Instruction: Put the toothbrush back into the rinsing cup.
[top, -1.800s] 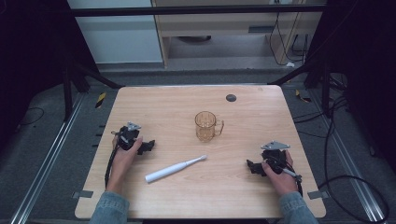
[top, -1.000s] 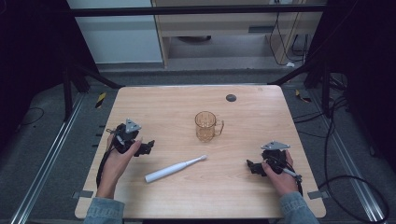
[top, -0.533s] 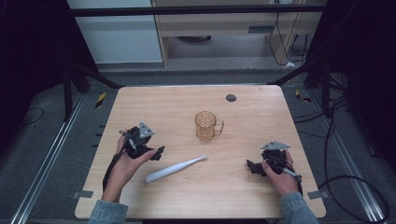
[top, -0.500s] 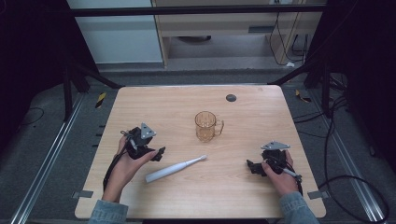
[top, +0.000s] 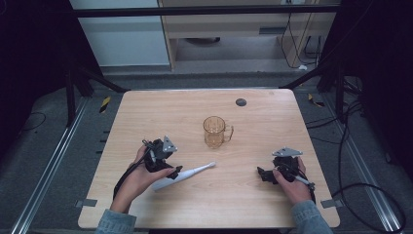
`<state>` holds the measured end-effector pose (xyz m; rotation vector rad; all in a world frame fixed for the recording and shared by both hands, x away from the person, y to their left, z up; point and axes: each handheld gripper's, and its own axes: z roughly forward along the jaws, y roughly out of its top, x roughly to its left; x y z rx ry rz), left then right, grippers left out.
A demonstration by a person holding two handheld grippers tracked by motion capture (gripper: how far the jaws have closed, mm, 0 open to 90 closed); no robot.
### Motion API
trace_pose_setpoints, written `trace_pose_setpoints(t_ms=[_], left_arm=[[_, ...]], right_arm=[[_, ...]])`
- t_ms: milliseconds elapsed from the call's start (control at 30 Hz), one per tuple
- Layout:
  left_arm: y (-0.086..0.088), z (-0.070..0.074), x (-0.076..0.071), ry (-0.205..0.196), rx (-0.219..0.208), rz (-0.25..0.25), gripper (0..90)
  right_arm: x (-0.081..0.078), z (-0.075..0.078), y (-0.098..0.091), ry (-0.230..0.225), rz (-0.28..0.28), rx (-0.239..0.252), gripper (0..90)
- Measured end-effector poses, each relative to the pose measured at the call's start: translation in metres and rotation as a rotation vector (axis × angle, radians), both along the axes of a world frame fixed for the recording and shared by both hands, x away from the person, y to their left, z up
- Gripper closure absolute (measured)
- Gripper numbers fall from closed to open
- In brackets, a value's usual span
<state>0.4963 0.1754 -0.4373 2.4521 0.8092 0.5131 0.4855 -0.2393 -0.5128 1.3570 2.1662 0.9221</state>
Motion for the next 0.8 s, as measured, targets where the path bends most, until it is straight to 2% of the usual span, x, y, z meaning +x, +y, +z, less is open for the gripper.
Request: trace_pose_setpoints(t_ms=[467, 700, 800], left_arm=[[-0.017, -0.014, -0.001, 0.048, 0.051, -0.059, 5.2], [-0.02, -0.018, -0.002, 0.064, 0.059, -0.076, 5.9], [-0.021, -0.018, -0.002, 0.065, 0.054, -0.082, 9.9]], right_arm=[[0.0, 0.0, 0.0, 0.0, -0.001, 0.0, 0.3], [0.0, 0.0, 0.0, 0.0, 0.0, 0.0, 0.3], [0.0, 0.0, 0.0, 0.0, 0.0, 0.0, 0.4]])
